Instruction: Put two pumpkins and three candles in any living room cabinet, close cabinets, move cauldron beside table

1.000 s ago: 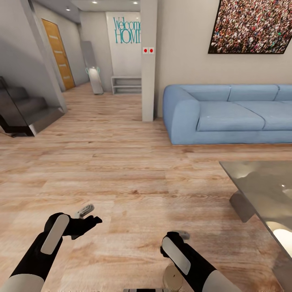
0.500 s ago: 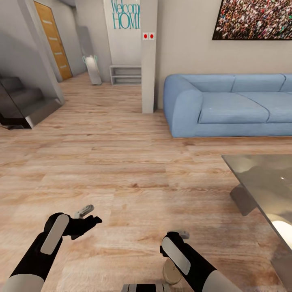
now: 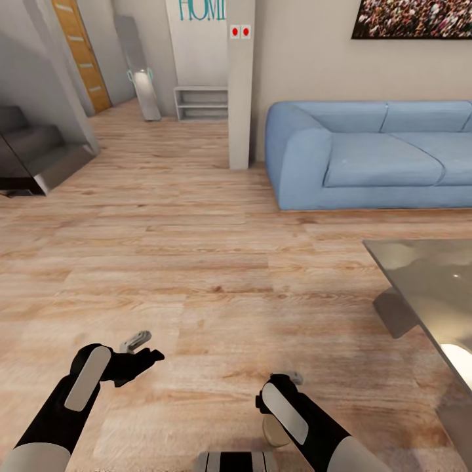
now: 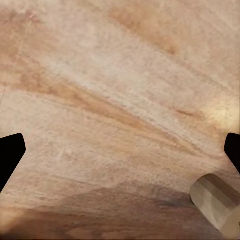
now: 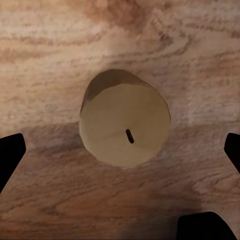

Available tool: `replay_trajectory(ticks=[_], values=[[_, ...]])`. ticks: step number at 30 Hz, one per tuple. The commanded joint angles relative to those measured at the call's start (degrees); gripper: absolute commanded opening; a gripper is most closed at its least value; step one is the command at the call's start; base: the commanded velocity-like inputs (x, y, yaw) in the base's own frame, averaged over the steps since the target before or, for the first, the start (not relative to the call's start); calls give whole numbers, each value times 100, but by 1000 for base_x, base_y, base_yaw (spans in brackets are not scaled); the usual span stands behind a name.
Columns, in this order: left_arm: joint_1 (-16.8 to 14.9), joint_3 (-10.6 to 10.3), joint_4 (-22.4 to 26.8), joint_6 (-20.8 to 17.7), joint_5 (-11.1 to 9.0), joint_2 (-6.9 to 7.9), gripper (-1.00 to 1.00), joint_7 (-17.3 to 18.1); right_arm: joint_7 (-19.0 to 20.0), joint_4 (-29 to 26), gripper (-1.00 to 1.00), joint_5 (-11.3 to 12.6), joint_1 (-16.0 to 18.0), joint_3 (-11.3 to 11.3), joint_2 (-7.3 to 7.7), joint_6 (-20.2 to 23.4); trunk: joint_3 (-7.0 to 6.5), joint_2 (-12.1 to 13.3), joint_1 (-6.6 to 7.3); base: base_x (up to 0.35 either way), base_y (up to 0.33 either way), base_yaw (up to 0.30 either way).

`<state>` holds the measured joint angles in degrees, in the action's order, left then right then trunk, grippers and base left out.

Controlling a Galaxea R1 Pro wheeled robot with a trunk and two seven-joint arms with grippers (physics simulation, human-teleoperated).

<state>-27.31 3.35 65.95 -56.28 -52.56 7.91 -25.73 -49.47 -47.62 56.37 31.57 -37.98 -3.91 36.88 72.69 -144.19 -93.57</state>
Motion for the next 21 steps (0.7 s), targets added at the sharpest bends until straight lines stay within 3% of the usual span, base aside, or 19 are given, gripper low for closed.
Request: replay_trajectory(ticks=[1,13,15,17,18,21], values=[[-2,5,5,-15,-62,0,100,-55,-41,-8,100,30,3,-16,3,15,27,-4,-1,0,0,0],[-2,27,5,-47,-78,6,100,-32,120,-4,100,8,1,-16,40,-161,293,-20,-32,0,0,0],[-1,51,20,-80,-266,33,100,-19,173,-3,100,7,2,-16,93,-188,338,-22,-37,0,0,0],[15,84,166,-93,-768,237,100,-14,195,-2,100,6,3,-16,124,-201,382,-25,-42,0,0,0],[49,89,365,-98,-1373,519,100,-13,202,-2,100,6,3,-16,134,-209,404,-26,-45,0,0,0],[319,85,769,-100,-2949,1131,100,-11,208,-1,100,6,1,-16,147,-214,471,-30,-53,0,0,0]])
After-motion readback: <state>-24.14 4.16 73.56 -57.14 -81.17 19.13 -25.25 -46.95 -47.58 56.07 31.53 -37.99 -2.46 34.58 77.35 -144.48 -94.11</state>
